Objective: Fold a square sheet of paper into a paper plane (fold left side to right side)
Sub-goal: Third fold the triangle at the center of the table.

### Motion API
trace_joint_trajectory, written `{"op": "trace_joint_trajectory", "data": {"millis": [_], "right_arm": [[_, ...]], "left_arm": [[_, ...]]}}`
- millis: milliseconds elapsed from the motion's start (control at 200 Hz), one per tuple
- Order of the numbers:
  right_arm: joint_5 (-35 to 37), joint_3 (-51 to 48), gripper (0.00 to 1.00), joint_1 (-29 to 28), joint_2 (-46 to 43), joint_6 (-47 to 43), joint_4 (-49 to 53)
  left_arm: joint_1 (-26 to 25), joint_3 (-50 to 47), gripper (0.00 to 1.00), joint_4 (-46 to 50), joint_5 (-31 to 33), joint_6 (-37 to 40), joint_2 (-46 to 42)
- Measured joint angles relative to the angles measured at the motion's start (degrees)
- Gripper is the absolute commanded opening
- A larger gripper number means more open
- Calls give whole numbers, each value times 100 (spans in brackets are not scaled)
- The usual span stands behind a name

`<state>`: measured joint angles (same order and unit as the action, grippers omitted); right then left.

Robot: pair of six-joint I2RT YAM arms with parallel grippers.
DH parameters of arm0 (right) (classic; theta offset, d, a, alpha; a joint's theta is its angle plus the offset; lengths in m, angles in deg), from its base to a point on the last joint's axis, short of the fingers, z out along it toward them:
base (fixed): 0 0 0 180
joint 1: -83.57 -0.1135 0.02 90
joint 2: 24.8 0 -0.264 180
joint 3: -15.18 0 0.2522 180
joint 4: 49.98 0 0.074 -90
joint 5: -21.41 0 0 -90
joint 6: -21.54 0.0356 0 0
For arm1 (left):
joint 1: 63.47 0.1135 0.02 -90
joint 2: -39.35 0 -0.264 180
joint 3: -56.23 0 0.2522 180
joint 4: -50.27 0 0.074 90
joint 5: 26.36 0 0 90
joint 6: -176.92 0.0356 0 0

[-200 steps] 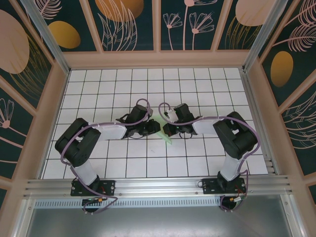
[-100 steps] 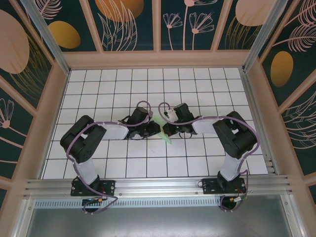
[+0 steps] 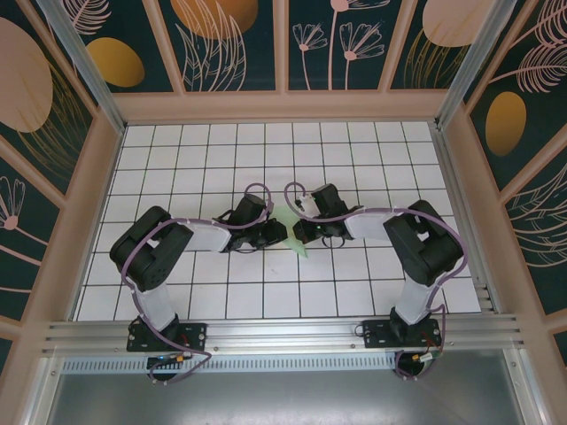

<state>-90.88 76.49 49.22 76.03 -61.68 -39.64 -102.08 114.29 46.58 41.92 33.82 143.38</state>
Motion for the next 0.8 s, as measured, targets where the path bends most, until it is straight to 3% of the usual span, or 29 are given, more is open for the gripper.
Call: {"op": "trace_joint_trajectory", "data": {"millis": [170, 375, 586, 801], "right_arm": [[273, -2, 33, 210, -824, 79, 400], [-74, -168, 31, 275, -1825, 221, 400], [-942, -807, 29, 33, -1910, 675, 330], [-1224, -861, 29, -404, -1698, 866, 267]], "left_arm": [[-4, -17, 19, -37, 13, 2, -2], [-9, -28, 19, -52, 50, 0, -4], [-42, -33, 19, -48, 125, 0, -26], [-42, -37, 19, -48, 136, 0, -26]]}}
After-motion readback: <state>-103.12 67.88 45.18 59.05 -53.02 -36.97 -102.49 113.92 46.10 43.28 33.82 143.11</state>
